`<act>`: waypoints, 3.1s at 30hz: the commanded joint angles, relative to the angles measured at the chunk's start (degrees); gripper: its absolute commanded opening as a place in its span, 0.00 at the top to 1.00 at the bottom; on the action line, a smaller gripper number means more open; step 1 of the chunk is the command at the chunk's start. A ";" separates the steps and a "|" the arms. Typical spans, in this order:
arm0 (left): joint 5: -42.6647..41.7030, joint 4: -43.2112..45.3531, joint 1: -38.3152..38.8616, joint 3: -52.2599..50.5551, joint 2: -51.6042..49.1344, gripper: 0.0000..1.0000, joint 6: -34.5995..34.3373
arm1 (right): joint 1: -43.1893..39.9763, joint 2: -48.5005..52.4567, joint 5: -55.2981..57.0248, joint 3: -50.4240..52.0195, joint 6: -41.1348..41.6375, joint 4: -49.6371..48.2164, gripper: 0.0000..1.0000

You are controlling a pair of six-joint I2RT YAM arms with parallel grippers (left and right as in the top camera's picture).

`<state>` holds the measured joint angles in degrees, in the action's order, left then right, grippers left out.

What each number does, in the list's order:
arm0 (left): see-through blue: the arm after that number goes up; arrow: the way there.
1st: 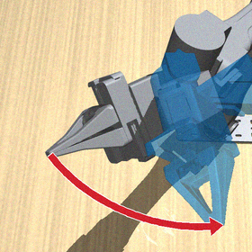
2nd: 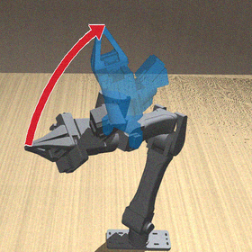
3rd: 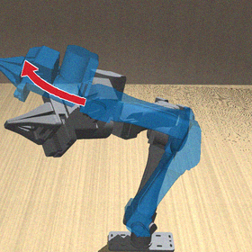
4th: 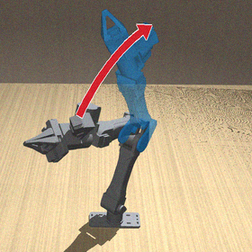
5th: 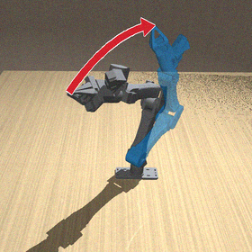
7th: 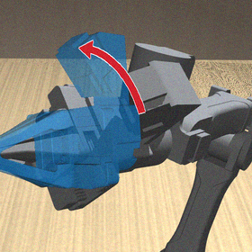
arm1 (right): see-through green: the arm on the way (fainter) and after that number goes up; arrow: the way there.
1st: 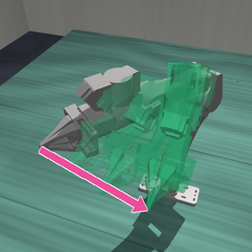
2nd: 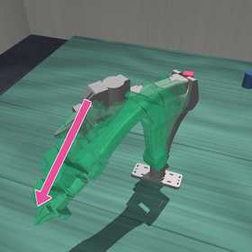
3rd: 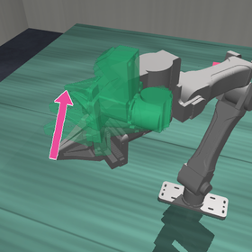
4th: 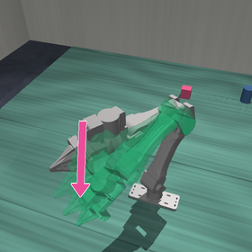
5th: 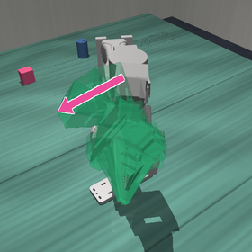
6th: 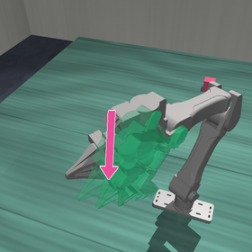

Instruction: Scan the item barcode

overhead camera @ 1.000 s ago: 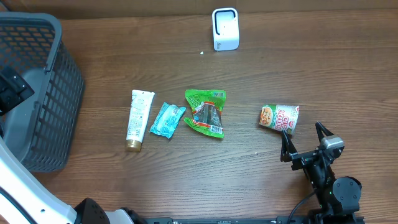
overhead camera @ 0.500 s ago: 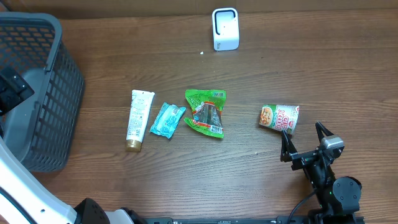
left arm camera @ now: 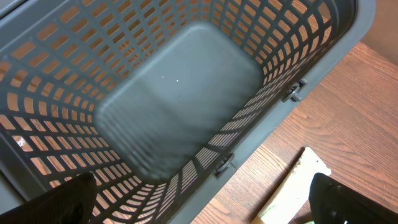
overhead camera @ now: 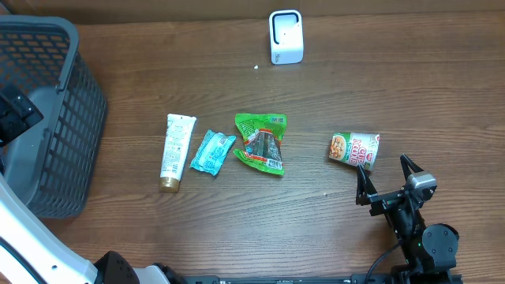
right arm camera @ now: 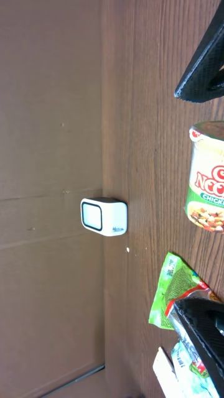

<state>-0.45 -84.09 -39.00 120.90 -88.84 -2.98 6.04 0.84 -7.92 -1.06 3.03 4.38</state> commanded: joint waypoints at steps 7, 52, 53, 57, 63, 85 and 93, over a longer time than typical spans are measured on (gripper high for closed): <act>-0.48 0.04 0.02 0.70 0.39 0.00 -0.42 | 0.33 -0.68 0.90 0.59 0.17 -0.22 0.00; -0.48 0.04 0.02 0.70 0.39 0.00 -0.42 | 0.33 64.87 -11.69 -67.56 4.24 50.25 0.00; -0.48 0.04 0.02 0.70 0.39 0.00 -0.42 | 0.33 66.62 -11.69 -67.56 4.24 50.75 0.00; -0.48 0.07 0.02 0.70 0.39 0.00 -0.42 | 0.39 72.83 -11.67 -67.54 4.17 52.89 0.09; -0.48 0.04 0.02 0.70 0.39 0.00 -0.42 | 4.74 82.93 -11.23 -67.54 0.55 55.12 0.16; -0.48 0.04 0.02 0.70 0.39 0.00 -0.42 | 16.24 95.60 1.05 -67.54 -6.54 50.40 0.10; -0.48 0.04 0.02 0.70 0.39 0.00 -0.42 | 16.17 97.66 6.03 -67.54 -6.47 46.58 0.10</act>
<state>-0.67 -84.20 -39.00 120.90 -88.84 -2.98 22.15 98.28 -5.80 -67.55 -3.03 52.03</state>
